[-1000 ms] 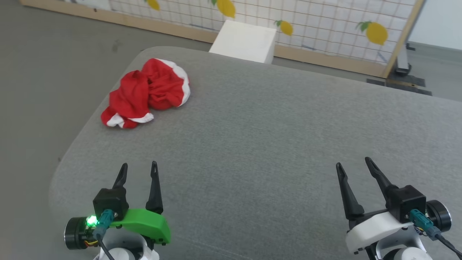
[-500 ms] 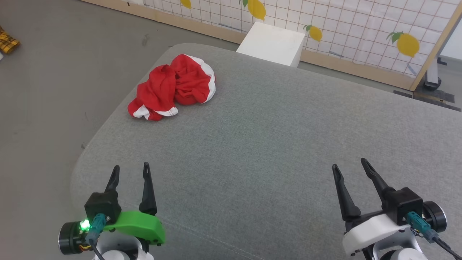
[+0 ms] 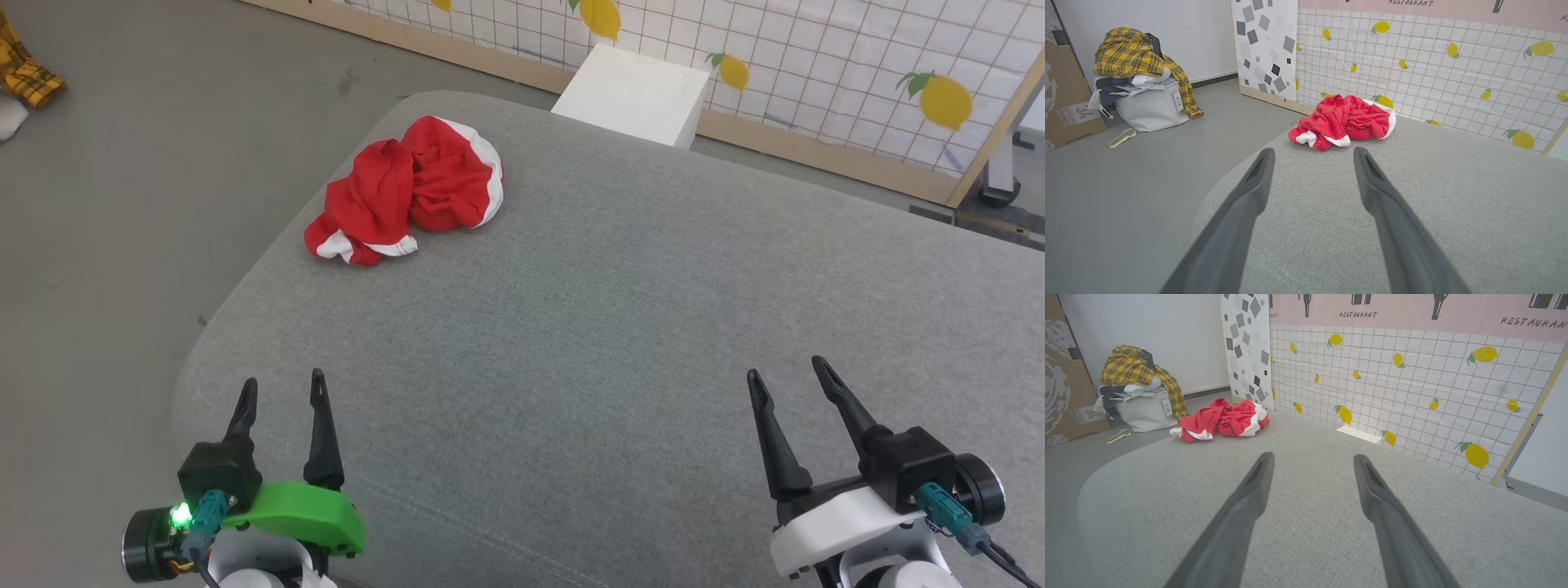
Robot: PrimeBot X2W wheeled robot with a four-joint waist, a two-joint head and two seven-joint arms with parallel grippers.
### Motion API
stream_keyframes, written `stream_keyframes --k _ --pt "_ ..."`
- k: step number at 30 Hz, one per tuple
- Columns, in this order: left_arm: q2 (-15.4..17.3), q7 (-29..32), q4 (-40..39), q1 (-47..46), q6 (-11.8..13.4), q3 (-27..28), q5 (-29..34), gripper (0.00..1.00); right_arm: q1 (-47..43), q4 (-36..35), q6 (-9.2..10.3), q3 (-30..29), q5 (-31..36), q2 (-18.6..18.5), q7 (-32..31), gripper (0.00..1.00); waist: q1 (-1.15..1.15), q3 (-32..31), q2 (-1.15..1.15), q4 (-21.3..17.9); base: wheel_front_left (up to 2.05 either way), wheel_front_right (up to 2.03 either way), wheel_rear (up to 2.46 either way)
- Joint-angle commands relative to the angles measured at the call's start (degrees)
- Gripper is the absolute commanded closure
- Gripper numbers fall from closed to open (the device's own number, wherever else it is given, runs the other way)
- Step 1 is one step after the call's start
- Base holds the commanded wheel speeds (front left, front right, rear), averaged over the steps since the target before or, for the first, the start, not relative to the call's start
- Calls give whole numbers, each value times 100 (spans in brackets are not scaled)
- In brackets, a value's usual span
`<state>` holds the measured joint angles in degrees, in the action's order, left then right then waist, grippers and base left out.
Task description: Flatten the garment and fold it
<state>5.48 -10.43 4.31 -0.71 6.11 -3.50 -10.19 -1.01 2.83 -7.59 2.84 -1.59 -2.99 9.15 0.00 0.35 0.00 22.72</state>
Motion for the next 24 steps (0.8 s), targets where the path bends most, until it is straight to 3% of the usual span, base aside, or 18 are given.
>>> stream_keyframes --k 1,24 --pt "46 -64 31 80 52 -5 -86 0 114 15 7 10 -33 8 63 0 0 11 0 22 0 0 0" --pt "85 -348 140 133 253 -106 -428 0 133 68 9 14 -94 11 295 0 0 66 0 500 0 0 0"
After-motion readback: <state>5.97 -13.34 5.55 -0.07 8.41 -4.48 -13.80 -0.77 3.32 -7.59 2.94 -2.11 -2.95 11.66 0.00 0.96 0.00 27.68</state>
